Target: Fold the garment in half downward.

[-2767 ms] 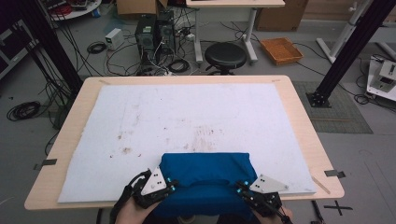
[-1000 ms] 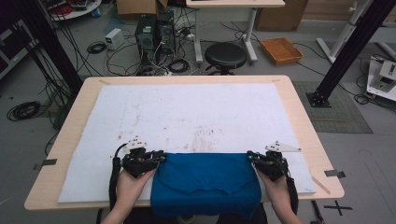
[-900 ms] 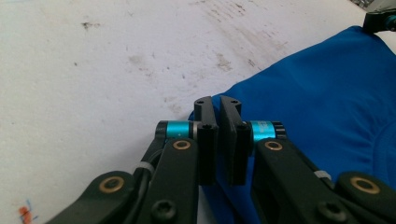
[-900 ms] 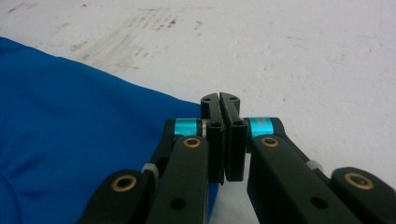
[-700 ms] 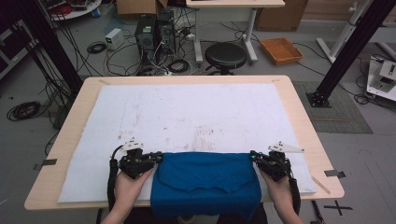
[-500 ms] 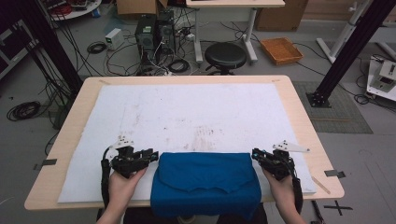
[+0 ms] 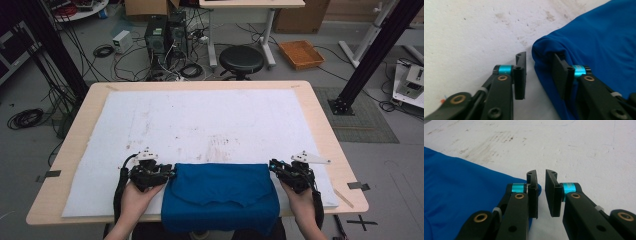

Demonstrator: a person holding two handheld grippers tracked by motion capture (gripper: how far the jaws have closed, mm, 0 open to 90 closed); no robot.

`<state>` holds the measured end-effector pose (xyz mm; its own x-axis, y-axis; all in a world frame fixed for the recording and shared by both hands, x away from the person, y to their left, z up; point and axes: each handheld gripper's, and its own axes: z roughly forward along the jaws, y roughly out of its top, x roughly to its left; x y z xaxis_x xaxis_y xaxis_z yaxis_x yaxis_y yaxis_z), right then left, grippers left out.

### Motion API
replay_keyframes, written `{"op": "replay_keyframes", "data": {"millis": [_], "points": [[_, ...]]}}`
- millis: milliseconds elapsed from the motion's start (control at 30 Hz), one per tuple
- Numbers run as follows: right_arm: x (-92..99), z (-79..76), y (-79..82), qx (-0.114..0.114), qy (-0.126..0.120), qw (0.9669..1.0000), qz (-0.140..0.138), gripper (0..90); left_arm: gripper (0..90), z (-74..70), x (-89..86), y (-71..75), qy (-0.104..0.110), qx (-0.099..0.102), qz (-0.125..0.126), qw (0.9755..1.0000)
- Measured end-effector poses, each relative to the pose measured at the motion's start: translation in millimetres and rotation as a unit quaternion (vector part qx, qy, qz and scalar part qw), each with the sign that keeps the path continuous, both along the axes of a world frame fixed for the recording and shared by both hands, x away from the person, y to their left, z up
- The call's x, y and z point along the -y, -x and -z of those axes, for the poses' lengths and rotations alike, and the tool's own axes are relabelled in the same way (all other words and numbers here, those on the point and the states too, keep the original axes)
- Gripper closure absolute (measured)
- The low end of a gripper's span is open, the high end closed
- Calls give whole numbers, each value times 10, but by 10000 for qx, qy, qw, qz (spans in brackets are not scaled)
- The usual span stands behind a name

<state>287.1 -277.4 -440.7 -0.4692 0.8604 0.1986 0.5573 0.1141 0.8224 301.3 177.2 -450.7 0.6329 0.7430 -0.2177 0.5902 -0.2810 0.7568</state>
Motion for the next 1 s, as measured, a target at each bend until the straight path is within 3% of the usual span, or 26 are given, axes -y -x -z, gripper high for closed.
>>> {"op": "replay_keyframes", "data": {"millis": [133,367,500,567,700,733,800,867,1000], "points": [[2,-9,6,23,15,10000,14,813,874,-7,10,28,-80,74,-7,9999],[26,-9,5,42,15,10000,21,814,883,-41,-138,47,130,112,-220,9996],[29,-10,3,46,-25,10000,43,813,848,-19,-125,50,400,-15,107,9991],[30,-9,4,58,-3,10000,27,814,742,-17,-76,53,300,-13,151,9994],[22,-10,5,57,12,10000,14,814,692,11,2,20,113,-46,121,9999],[18,-10,7,70,19,10000,23,814,697,6,12,25,28,9,127,9999],[19,-9,7,83,41,10000,17,814,812,0,35,40,-149,92,133,9998],[23,-7,4,76,27,10000,26,813,879,-5,38,46,-170,123,93,9997],[26,-8,5,88,33,10000,24,814,884,-14,-4,54,-129,136,9,9998]]}}
